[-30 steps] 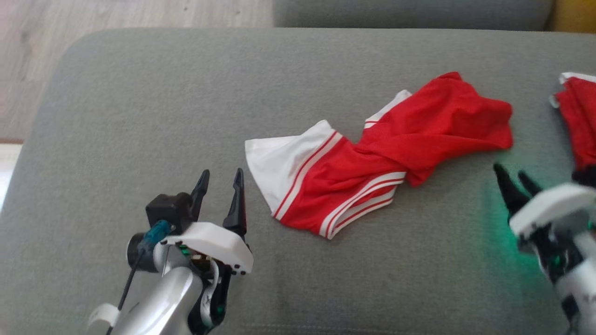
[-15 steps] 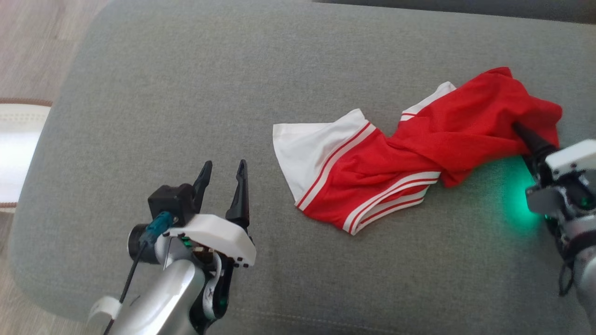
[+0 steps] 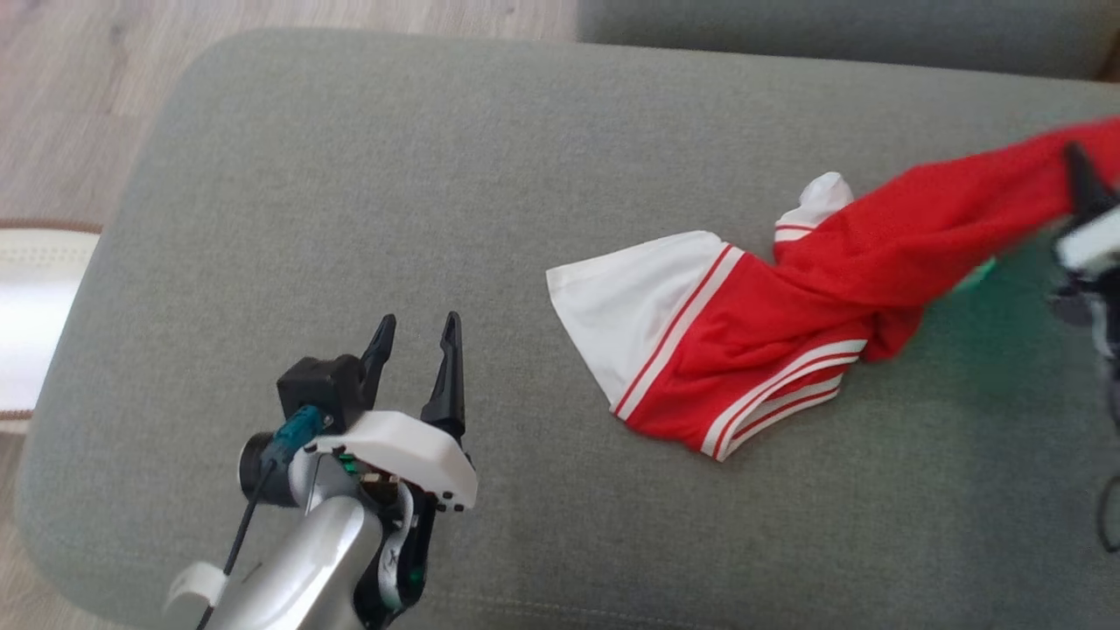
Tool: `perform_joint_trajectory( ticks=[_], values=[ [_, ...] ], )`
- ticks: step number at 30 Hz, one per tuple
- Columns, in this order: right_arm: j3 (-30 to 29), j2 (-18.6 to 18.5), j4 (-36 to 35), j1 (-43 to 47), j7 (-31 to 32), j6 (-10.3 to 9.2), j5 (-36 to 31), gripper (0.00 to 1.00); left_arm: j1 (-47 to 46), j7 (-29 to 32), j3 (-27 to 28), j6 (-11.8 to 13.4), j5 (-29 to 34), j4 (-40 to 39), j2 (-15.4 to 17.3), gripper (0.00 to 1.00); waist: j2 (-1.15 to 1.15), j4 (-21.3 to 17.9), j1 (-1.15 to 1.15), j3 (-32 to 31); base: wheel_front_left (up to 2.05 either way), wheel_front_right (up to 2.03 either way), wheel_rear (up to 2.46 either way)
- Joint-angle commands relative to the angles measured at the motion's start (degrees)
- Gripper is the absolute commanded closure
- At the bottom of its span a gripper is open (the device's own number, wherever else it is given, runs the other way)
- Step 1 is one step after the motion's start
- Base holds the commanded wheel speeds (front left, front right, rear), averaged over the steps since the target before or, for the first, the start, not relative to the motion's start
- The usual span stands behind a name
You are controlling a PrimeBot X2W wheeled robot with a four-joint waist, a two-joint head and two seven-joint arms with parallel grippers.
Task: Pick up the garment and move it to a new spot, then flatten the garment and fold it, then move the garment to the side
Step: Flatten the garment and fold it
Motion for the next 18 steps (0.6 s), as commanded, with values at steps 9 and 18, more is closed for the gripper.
perform_joint_trajectory(
  ticks=[9,18],
  values=[
    [16.60,8.37,-10.44,1.32,5.19,-0.04,-12.41,1.00,-1.41,-0.62,1.26,-0.64,-0.83,-1.02,0.78,0.00,0.00,0.31,0.00,-0.65,0.00,0.00,0.00],
    [18.37,10.99,-11.36,5.07,4.09,-0.04,-13.34,0.00,-1.00,-1.26,2.04,-0.31,-1.11,-0.82,0.78,0.00,0.00,-0.11,0.00,-0.69,0.00,0.00,0.00]
  ],
)
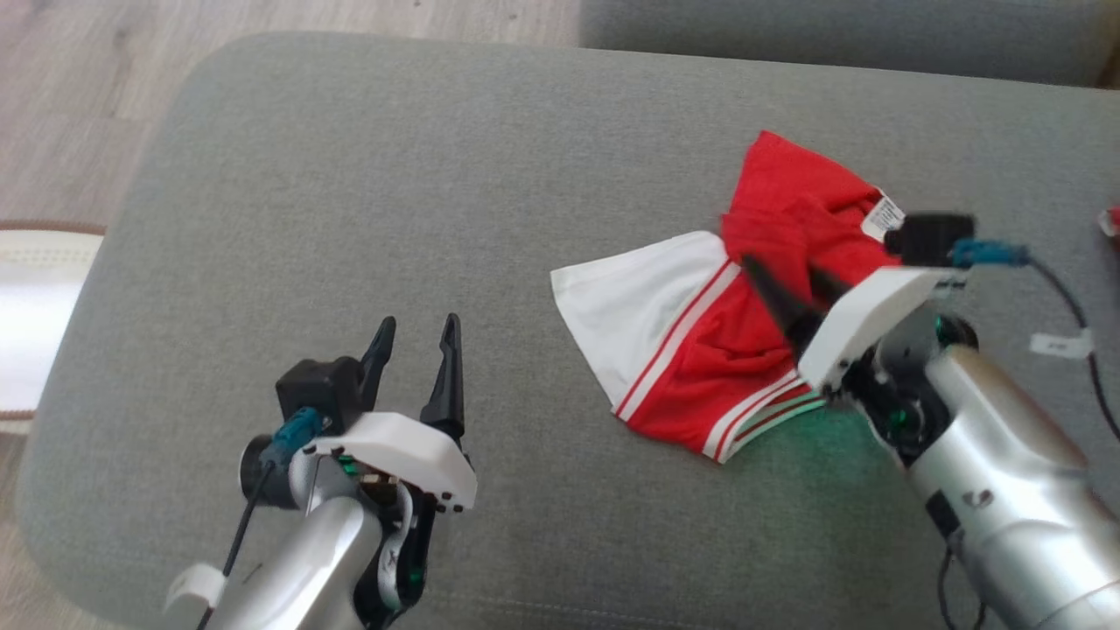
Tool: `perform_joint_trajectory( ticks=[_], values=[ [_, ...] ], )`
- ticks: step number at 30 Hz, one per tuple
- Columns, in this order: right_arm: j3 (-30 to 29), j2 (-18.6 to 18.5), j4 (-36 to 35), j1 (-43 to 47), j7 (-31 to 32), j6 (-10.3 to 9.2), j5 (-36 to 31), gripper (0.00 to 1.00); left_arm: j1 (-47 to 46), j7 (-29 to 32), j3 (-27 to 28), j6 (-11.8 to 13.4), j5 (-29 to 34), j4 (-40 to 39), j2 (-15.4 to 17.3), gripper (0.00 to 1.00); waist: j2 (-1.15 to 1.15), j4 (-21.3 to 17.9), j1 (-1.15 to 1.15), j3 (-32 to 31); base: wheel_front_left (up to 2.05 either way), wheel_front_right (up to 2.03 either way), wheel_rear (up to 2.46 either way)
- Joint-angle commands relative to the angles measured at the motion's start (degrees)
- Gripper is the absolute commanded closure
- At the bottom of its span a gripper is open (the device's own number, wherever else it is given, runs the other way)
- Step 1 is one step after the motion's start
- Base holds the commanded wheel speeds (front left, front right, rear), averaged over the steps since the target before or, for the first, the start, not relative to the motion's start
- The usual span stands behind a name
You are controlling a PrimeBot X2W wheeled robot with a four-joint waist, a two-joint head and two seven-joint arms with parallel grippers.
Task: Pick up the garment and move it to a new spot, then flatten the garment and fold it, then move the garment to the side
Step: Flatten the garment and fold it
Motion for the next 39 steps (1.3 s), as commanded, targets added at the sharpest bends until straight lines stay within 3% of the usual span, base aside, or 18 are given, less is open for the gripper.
perform_joint_trajectory(
  ticks=[1,6,11,17,27,28,30,31,39],
  values=[
    [-0.41,-0.61,-3.70,-0.51,-1.11,-0.04,1.08,0.00,-0.91,-0.75,2.19,0.22,-0.58,-1.56,0.97,0.00,0.00,-0.53,0.00,-0.02,0.00,0.00,0.00],
    [-4.73,-6.97,-12.98,1.80,-1.78,-0.04,4.37,0.00,-0.95,-1.02,2.25,0.01,-0.63,-1.53,0.65,0.00,0.00,-1.74,0.00,0.31,0.00,0.00,0.00],
    [-9.51,-12.62,-15.25,0.87,1.70,-0.04,4.60,0.00,-1.58,-1.23,1.64,-0.38,-0.43,-1.23,-0.52,0.00,0.00,-0.95,0.00,1.49,0.00,0.00,0.00],
    [-5.21,-15.55,-13.18,-6.06,13.17,-0.04,0.90,0.00,-2.23,-1.57,1.54,-1.15,-0.51,0.10,-1.98,0.00,0.00,1.76,0.00,2.88,0.00,0.00,0.00],
    [3.71,-15.63,-3.22,-13.65,31.15,-0.04,-2.79,0.00,-1.92,-2.05,2.61,-2.17,-0.15,1.87,-3.89,0.00,0.00,5.27,0.00,3.18,0.00,0.00,0.00],
    [3.80,-15.50,-3.14,-13.87,31.16,-0.04,-2.74,0.16,-1.84,-2.07,2.74,-2.24,-0.07,1.92,-3.97,0.00,0.00,5.38,0.00,3.20,0.00,0.00,0.00],
    [4.08,-15.38,-3.36,-14.05,30.34,-0.04,-2.76,0.90,-1.66,-2.11,3.06,-2.38,0.06,2.04,-4.08,0.00,0.00,5.44,0.00,3.18,0.00,0.00,0.00],
    [4.12,-15.31,-3.46,-14.02,29.49,-0.04,-2.73,1.00,-1.56,-2.12,3.27,-2.46,0.11,2.14,-4.09,0.00,0.00,5.34,0.00,3.12,0.00,0.00,0.00],
    [1.74,-14.23,-3.62,-13.23,18.89,-0.04,-2.78,1.00,-0.87,-2.17,4.58,-2.83,0.57,2.57,-3.53,0.00,0.00,2.09,0.00,1.22,0.00,0.00,0.00]
  ],
)
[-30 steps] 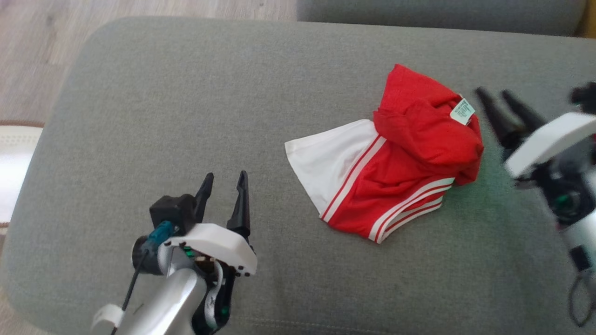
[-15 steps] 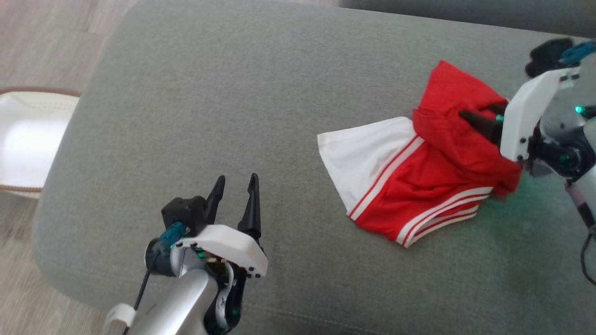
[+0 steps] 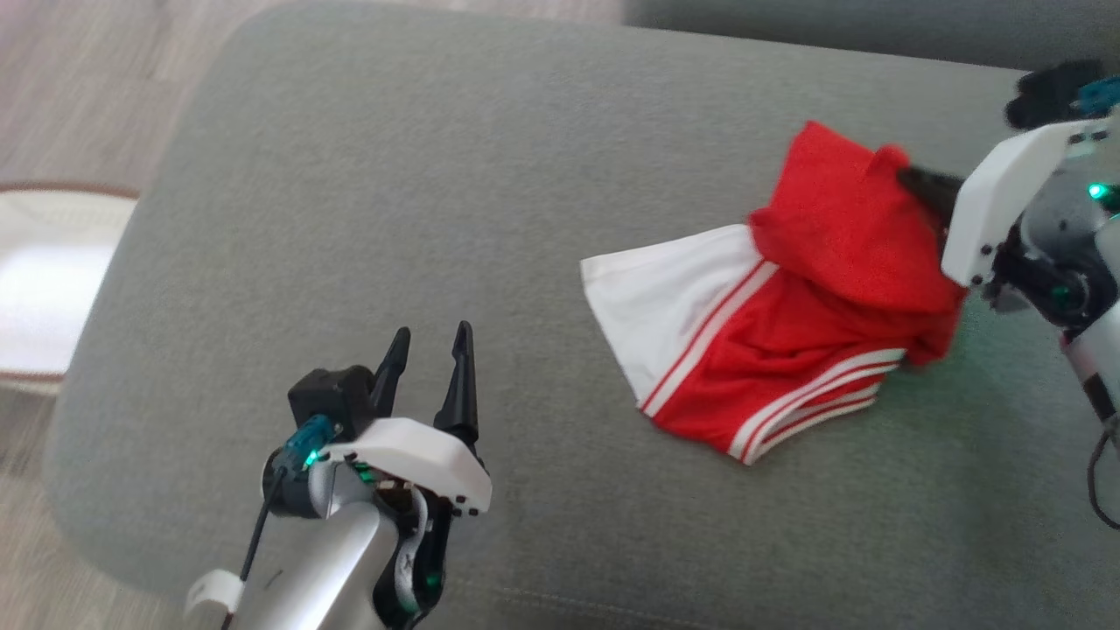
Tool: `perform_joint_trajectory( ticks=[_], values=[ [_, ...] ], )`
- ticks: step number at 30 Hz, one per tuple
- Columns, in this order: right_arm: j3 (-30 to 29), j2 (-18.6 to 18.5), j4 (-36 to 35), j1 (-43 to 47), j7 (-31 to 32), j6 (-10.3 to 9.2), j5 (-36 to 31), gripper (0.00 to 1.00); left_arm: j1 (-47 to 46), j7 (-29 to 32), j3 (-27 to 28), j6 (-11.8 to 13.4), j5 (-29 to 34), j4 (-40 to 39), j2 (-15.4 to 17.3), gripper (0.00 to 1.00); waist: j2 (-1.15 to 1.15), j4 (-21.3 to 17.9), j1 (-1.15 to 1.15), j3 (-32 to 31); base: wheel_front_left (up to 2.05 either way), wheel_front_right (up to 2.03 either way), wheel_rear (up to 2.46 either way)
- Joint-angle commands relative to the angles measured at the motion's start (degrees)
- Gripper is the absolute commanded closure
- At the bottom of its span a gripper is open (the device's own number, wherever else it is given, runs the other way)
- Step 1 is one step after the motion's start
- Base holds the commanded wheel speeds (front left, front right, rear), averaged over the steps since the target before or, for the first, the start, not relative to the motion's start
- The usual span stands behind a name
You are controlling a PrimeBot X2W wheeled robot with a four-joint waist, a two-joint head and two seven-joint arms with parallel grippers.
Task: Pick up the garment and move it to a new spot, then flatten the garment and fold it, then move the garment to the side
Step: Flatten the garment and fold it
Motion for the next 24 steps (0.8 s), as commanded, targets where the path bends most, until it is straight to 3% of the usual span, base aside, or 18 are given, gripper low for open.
perform_joint_trajectory(
  ticks=[1,6,13,19,24],
  values=[
    [-1.07,0.07,-1.99,-0.50,-1.92,-0.04,0.10,1.00,-1.40,-0.68,2.45,-0.22,0.78,-1.27,0.76,0.00,0.00,-1.94,0.00,-1.26,0.00,0.00,0.00],
    [-4.67,-0.99,-4.59,3.39,-6.85,-0.04,1.37,1.00,-0.75,-0.69,3.14,-0.21,0.80,-1.49,1.65,0.00,0.00,-5.82,0.00,-2.93,0.00,0.00,0.00],
    [-13.00,-5.25,-12.21,15.53,-8.67,-0.04,2.84,1.00,0.05,-0.69,3.97,0.17,0.67,-2.38,2.68,0.00,0.00,-9.99,0.00,-3.66,0.00,0.00,0.00],
    [-23.82,-6.26,-19.76,28.59,-5.24,-0.04,0.53,1.00,0.32,-0.70,4.18,0.60,0.85,-3.31,3.14,0.00,0.00,-12.24,0.00,-3.02,0.00,0.00,0.00],
    [-33.56,-2.97,-25.11,39.31,0.42,-0.04,-5.78,1.00,-0.22,-0.57,3.86,0.61,1.00,-3.49,3.15,0.00,0.00,-12.81,0.00,-2.14,0.00,0.00,0.00]
  ],
)
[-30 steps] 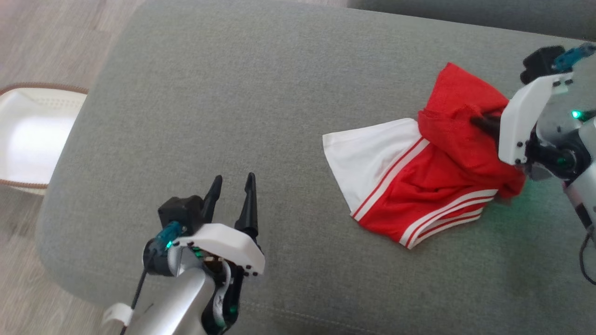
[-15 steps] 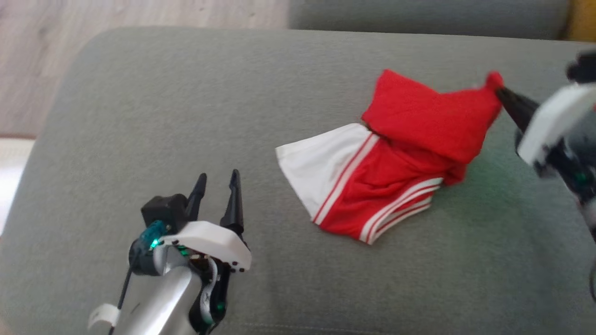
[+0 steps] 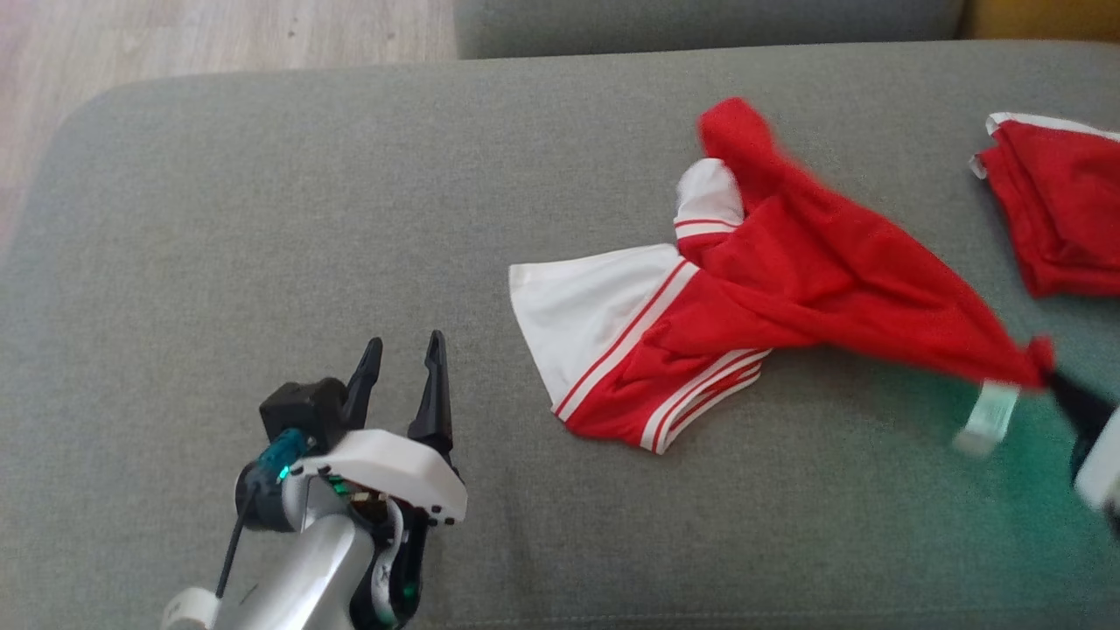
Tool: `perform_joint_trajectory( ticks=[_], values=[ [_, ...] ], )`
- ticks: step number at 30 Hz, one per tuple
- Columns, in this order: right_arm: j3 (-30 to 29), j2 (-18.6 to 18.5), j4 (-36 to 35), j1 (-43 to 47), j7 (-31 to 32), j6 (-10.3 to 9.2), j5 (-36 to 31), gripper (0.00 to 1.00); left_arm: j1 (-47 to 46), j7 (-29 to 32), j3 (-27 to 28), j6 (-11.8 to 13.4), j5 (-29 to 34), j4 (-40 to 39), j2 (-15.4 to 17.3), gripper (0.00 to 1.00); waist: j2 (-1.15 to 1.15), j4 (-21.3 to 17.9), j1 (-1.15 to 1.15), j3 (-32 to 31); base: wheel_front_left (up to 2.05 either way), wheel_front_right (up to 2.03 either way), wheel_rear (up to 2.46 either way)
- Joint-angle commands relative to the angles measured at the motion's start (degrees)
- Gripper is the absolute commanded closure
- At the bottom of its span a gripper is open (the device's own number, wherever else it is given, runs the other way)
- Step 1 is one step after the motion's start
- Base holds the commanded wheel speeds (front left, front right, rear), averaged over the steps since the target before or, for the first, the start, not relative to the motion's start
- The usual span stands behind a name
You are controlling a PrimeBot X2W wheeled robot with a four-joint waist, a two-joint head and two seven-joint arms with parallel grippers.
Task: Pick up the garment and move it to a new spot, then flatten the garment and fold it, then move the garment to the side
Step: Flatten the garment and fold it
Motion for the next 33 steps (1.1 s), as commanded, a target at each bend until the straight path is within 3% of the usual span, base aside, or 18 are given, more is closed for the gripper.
perform_joint_trajectory(
  ticks=[1,4,5,6,7,11,15,19,26,33],
  values=[
    [-1.63,0.33,-3.19,1.57,1.60,-0.04,-2.71,1.00,-2.59,-0.55,2.00,0.24,0.59,-1.62,1.12,0.00,0.00,-0.13,0.00,0.40,0.00,0.00,0.00],
    [-5.66,5.03,-5.05,5.12,4.85,-0.04,-7.95,1.00,-2.91,-0.42,1.78,0.35,0.75,-1.65,1.16,0.00,0.00,-0.24,0.00,0.80,0.00,0.00,0.00],
    [-6.55,6.76,-5.36,5.91,6.21,-0.04,-9.48,0.75,-3.03,-0.32,1.72,0.38,0.82,-1.63,1.27,0.00,0.00,-0.31,0.00,0.86,0.00,0.00,0.00],
    [-7.37,8.29,-5.80,6.43,7.19,-0.04,-11.03,0.14,-3.17,-0.19,1.67,0.40,0.87,-1.61,1.36,0.00,0.00,-0.38,0.00,0.86,0.00,0.00,0.00],
    [-8.18,9.59,-6.39,6.65,7.60,-0.04,-12.67,0.00,-3.31,-0.04,1.62,0.41,0.91,-1.62,1.49,0.00,0.00,-0.48,0.00,0.81,0.00,0.00,0.00],
    [-11.23,14.36,-10.34,6.31,7.66,-0.04,-15.41,0.00,-3.64,0.79,1.56,0.56,1.16,-1.93,2.56,0.00,0.00,-1.24,0.00,0.03,0.00,0.00,0.00],
    [-13.74,16.67,-14.63,5.26,6.10,-0.04,-15.95,0.00,-4.29,2.04,1.38,0.54,1.56,-2.58,3.87,0.00,0.00,-1.93,0.00,-0.65,0.00,0.00,0.00],
    [-16.15,19.38,-21.05,2.99,-0.65,-0.04,-15.84,0.00,-6.79,6.06,1.36,-0.73,0.84,-3.96,5.84,0.00,0.00,-3.01,0.00,-0.98,0.00,0.00,0.00],
    [-14.00,22.19,-22.61,1.26,-11.98,-0.04,-14.35,0.00,-17.46,29.58,-1.08,-4.90,-4.90,-0.64,8.70,0.00,0.00,-5.98,0.00,0.72,0.00,0.00,0.00],
    [-9.46,22.17,-18.31,-0.47,-18.13,-0.04,-12.53,0.00,-27.77,43.39,-2.80,-10.22,-8.99,11.23,7.86,0.00,0.00,-10.29,0.00,3.56,0.00,0.00,0.00]
  ],
)
